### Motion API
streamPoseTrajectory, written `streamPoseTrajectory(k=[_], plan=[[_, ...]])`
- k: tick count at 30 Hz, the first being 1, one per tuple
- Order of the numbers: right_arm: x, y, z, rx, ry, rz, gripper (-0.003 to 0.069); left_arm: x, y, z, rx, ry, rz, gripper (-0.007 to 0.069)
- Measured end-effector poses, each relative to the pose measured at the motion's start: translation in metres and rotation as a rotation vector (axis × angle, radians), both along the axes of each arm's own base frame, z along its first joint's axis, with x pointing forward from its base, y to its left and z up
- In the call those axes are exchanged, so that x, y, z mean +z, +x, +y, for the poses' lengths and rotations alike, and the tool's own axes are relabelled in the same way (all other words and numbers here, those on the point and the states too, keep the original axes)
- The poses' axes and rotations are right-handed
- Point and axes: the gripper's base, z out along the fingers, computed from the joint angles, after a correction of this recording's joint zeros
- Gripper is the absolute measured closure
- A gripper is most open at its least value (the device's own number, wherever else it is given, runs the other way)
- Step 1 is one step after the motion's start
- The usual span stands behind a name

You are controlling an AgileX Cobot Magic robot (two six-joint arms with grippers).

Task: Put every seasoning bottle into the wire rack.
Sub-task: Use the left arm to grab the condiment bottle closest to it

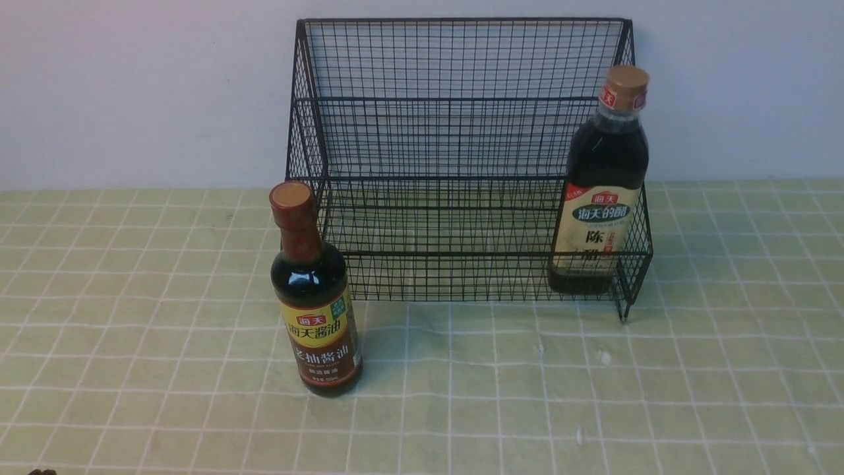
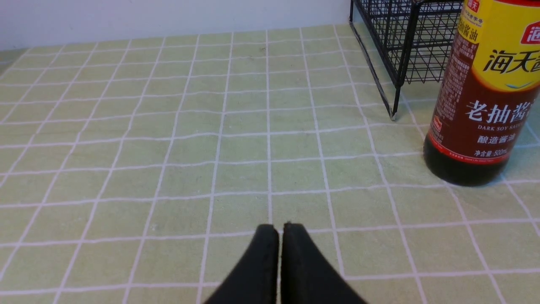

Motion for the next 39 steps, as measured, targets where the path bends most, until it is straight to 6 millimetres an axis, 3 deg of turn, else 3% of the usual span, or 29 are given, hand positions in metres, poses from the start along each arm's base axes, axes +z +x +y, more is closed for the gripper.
streamPoseTrajectory(k=[4, 9, 20, 23, 24, 27, 28, 39], plan=[[-0.033, 0.018, 0.007, 0.045, 0.04, 0.106, 0.0671, 0.0, 0.0, 0.0, 0.0, 0.0, 0.0, 0.063], [-0.06, 0.032, 0.011, 0.051, 0.035, 0.2, 0.0671, 0.0, 0.0, 0.0, 0.0, 0.0, 0.0, 0.063], [-0.12, 0.052, 0.013, 0.0, -0.094, 0.279, 0.0672, 0.0, 0.0, 0.0, 0.0, 0.0, 0.0, 0.063], [-0.158, 0.059, 0.01, -0.107, -0.129, 0.352, 0.0672, 0.0, 0.0, 0.0, 0.0, 0.0, 0.0, 0.063], [-0.16, 0.059, 0.009, -0.113, -0.129, 0.356, 0.0672, 0.0, 0.0, 0.0, 0.0, 0.0, 0.0, 0.063], [-0.206, 0.063, 0.004, -0.208, -0.116, 0.475, 0.0672, 0.0, 0.0, 0.0, 0.0, 0.0, 0.0, 0.063], [-0.213, 0.063, 0.003, -0.222, -0.109, 0.502, 0.0672, 0.0, 0.0, 0.0, 0.0, 0.0, 0.001, 0.063], [-0.212, 0.064, 0.001, -0.258, -0.106, 0.465, 0.0672, 0.0, 0.0, 0.0, 0.0, 0.0, 0.001, 0.063]])
